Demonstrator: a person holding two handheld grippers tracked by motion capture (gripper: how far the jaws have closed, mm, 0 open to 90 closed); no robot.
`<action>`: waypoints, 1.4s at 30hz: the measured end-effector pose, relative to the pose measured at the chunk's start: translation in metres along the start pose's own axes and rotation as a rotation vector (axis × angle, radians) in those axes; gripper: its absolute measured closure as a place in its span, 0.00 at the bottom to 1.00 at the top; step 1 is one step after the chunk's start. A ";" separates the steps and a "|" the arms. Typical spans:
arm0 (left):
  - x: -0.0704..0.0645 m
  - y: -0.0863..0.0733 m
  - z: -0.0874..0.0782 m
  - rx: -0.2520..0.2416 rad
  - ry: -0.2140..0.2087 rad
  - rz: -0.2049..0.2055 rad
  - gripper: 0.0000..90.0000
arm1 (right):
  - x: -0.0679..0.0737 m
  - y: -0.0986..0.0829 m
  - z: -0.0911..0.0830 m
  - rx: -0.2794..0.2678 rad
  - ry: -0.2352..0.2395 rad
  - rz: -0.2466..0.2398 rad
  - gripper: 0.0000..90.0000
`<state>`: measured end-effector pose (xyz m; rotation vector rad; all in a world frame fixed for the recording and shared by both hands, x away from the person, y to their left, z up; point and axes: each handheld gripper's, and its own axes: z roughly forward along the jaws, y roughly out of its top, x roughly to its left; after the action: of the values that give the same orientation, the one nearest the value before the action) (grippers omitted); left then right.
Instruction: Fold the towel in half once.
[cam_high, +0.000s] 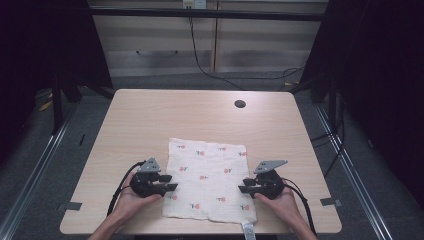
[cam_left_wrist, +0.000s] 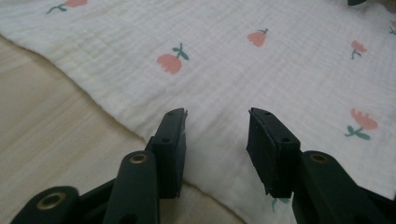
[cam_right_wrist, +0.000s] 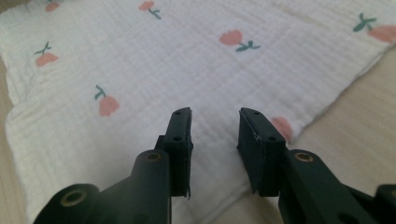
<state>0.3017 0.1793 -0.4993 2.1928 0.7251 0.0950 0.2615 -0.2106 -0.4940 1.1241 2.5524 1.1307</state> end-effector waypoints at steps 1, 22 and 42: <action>0.001 0.002 0.000 -0.007 0.007 -0.006 0.62 | -0.002 0.002 0.000 -0.009 -0.007 -0.001 0.72; -0.002 -0.004 0.001 -0.008 0.024 0.038 0.66 | -0.070 0.058 0.018 -0.100 -0.083 0.061 0.76; 0.001 -0.006 0.000 -0.017 -0.005 0.021 0.66 | -0.105 0.068 0.054 -0.021 -0.158 0.101 0.73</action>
<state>0.2997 0.1829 -0.5033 2.1841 0.6965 0.1057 0.3973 -0.2208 -0.5030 1.2949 2.3837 1.0420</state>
